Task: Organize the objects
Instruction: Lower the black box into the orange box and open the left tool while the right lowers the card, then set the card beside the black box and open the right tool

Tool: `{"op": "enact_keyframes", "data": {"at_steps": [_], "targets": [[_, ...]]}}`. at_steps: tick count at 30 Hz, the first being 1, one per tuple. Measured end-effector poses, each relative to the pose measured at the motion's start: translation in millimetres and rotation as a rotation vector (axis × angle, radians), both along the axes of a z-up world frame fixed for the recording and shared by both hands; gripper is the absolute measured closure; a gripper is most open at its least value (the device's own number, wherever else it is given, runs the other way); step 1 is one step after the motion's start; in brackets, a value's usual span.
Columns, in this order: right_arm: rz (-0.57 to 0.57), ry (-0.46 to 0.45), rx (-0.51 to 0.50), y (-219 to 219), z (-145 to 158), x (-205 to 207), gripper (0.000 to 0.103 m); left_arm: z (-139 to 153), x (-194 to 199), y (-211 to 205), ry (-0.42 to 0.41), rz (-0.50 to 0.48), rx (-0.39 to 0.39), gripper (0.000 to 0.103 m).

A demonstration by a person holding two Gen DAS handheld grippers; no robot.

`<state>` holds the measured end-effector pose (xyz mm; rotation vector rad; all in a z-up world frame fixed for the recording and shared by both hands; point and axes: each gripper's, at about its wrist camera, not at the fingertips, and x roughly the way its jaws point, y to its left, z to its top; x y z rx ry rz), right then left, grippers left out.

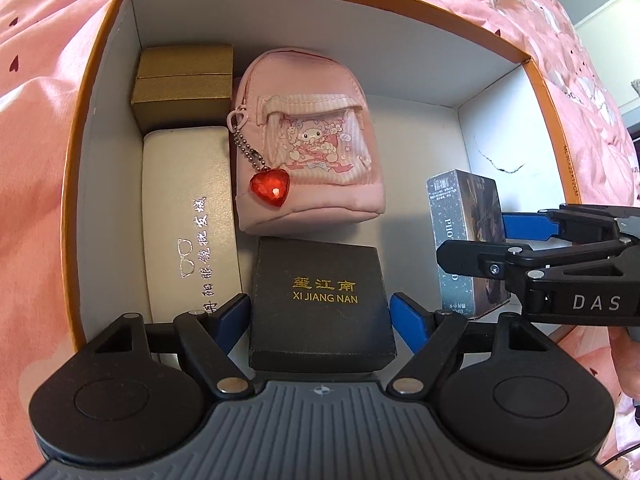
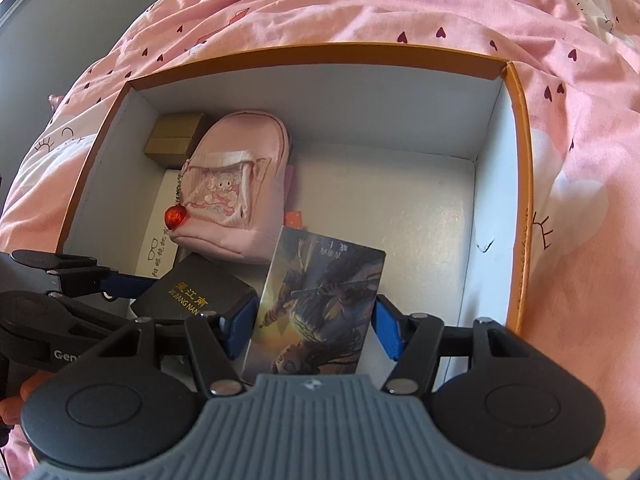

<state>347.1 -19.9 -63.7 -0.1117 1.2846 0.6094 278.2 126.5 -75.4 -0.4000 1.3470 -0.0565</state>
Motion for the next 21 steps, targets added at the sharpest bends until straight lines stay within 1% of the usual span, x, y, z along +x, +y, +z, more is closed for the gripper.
{"op": "enact_keyframes", "data": {"at_steps": [2, 4, 5, 7, 8, 9, 11, 12, 15, 17, 19, 20, 21], "targets": [[0.005, 0.012, -0.007, 1, 1, 4, 0.039, -2, 1, 5, 0.001, 0.020, -0.039, 0.010], [0.005, 0.019, -0.013, 1, 5, 7, 0.039, -4, 1, 10, 0.018, 0.045, -0.092, 0.006], [0.008, 0.019, -0.015, 1, 7, 8, 0.038, -6, 1, 11, 0.023, 0.054, -0.107, 0.005], [0.019, 0.018, -0.021, 1, 11, 10, 0.038, -4, 1, 13, 0.009, 0.063, -0.110, 0.005], [0.026, 0.018, -0.028, 2, 12, 11, 0.038, -1, 0, 13, 0.001, 0.063, -0.101, 0.006], [0.030, 0.019, -0.035, 4, 12, 11, 0.038, 3, -1, 13, -0.008, 0.059, -0.095, 0.009], [0.044, 0.023, -0.056, 7, 10, 12, 0.039, 13, -4, 12, -0.045, 0.059, -0.074, 0.013], [0.049, 0.024, -0.065, 9, 8, 11, 0.039, 19, -5, 12, -0.062, 0.044, -0.059, 0.016], [0.074, 0.034, -0.080, 17, 0, 6, 0.039, 34, -6, 8, -0.110, 0.005, 0.015, 0.026], [0.082, 0.049, -0.086, 22, -7, 3, 0.039, 40, -7, 5, -0.135, -0.017, 0.060, 0.029], [0.085, 0.056, -0.105, 28, -15, 1, 0.039, 48, -7, 4, -0.151, -0.032, 0.115, 0.029], [0.086, 0.057, -0.118, 31, -19, 1, 0.039, 42, -3, 1, -0.164, -0.038, 0.144, 0.031], [0.089, 0.059, -0.131, 33, -22, 0, 0.039, 42, -3, 1, -0.173, -0.038, 0.157, 0.034]]}}
